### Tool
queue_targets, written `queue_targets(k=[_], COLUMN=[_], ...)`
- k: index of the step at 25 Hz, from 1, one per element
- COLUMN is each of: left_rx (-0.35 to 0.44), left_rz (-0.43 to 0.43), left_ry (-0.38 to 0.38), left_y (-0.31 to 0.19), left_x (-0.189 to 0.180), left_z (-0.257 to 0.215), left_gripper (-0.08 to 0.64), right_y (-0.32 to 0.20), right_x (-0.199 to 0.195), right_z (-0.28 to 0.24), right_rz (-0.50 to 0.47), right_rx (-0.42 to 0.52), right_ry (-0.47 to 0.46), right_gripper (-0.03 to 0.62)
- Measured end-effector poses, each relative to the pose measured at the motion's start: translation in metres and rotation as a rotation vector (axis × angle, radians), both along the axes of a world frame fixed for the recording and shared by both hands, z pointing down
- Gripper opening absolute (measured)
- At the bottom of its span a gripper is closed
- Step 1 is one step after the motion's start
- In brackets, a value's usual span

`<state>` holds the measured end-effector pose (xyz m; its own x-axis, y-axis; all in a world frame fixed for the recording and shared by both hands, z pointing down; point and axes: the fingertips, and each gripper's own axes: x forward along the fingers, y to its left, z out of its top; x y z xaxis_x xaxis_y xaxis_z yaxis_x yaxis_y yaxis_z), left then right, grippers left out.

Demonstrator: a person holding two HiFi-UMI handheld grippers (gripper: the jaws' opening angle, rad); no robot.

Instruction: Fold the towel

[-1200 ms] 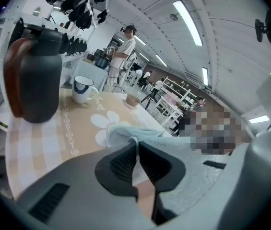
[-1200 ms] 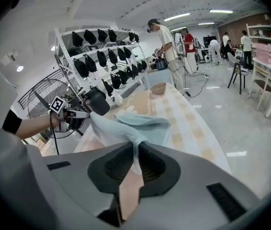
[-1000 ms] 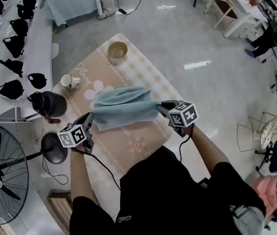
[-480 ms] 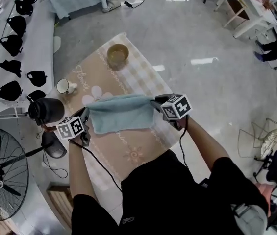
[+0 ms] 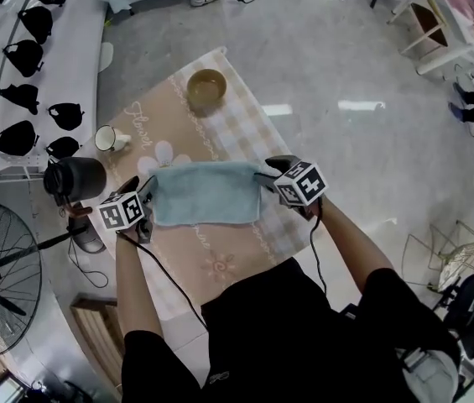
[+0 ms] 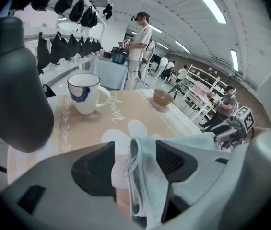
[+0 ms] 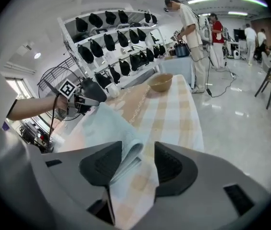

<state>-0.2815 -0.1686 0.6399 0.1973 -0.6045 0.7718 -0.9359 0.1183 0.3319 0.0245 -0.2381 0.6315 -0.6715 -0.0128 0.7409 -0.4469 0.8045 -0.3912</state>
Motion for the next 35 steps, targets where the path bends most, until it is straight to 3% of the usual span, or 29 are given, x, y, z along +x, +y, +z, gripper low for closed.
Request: queue_targets(k=[9,13,18,23,29,35], left_rx=[0.122,0.177,0.248,0.291,0.356,0.397], left_rz=[-0.051,-0.126,-0.252,-0.334,-0.389,-0.42], left_ry=[-0.083,-0.051,0.028,0.03,0.035,0.055], left_y=[0.046,0.088,0.153,0.209,0.247,0.251], left_x=[0.035,0.063,0.129,0.195,0.256,0.292], left_z=[-0.049,-0.068,-0.083,-0.09,-0.102,-0.104], left_gripper=[0.276,0.278,0.278,0.278,0.278,0.278], right_y=[0.018,0.033,0.066,0.111,0.148,0.156], right_x=[0.003,0.006,0.008,0.023,0.057,0.081], right_z=[-0.028,-0.041,-0.066,-0.095,-0.114,-0.129], right_rz=[-0.096,-0.129,-0.221,-0.27,-0.328,-0.372], right_rx=[0.219,0.225,0.264,0.283,0.316,0.359], right_ry=[-0.081,-0.125,-0.145,-0.182,-0.173,-0.156], right_gripper=[0.26,0.264,0.264,0.264,0.264,0.264])
